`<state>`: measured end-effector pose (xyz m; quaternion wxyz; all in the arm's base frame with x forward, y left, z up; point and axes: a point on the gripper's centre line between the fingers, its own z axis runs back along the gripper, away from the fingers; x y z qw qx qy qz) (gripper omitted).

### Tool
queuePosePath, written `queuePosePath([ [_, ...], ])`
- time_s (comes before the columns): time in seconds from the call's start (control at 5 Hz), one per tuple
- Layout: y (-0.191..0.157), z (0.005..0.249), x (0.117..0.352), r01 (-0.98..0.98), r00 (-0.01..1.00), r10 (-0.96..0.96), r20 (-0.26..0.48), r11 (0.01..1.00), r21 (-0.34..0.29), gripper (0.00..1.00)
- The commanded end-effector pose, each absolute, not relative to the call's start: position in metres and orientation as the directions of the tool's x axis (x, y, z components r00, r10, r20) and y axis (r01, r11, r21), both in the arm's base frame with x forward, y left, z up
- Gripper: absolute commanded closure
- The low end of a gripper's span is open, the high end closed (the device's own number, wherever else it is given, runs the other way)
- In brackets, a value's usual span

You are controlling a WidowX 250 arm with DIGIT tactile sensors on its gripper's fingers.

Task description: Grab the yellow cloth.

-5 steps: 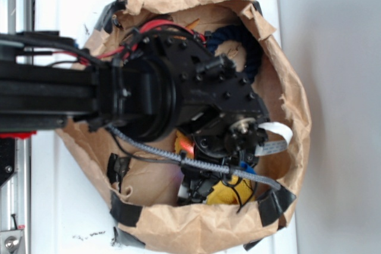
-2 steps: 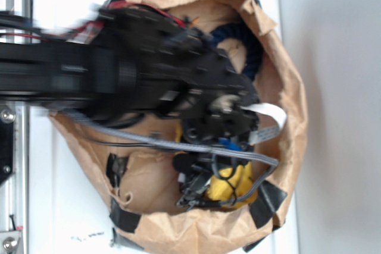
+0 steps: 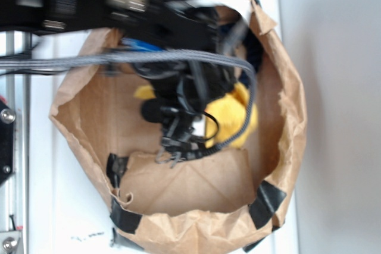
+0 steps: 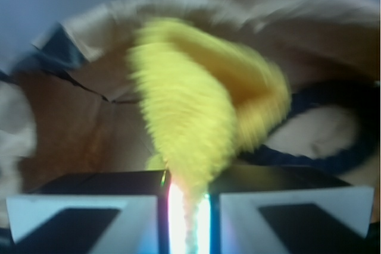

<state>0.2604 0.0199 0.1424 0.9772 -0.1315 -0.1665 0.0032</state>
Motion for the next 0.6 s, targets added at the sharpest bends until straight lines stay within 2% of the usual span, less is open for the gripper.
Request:
queuePosePath([
  [0.0, 0.0257, 0.1926, 0.2373, -0.133, 0.945, 0.163, 0.284, 0.984, -0.120, 1.00],
  [0.2, 0.0200, 0.1942, 0.2284, -0.106, 0.966, 0.120, 0.229, 0.992, -0.074, 1.00],
  [0.4, 0.0172, 0.1869, 0.2284, -0.095, 0.964, 0.104, 0.246, 0.994, -0.050, 1.00],
])
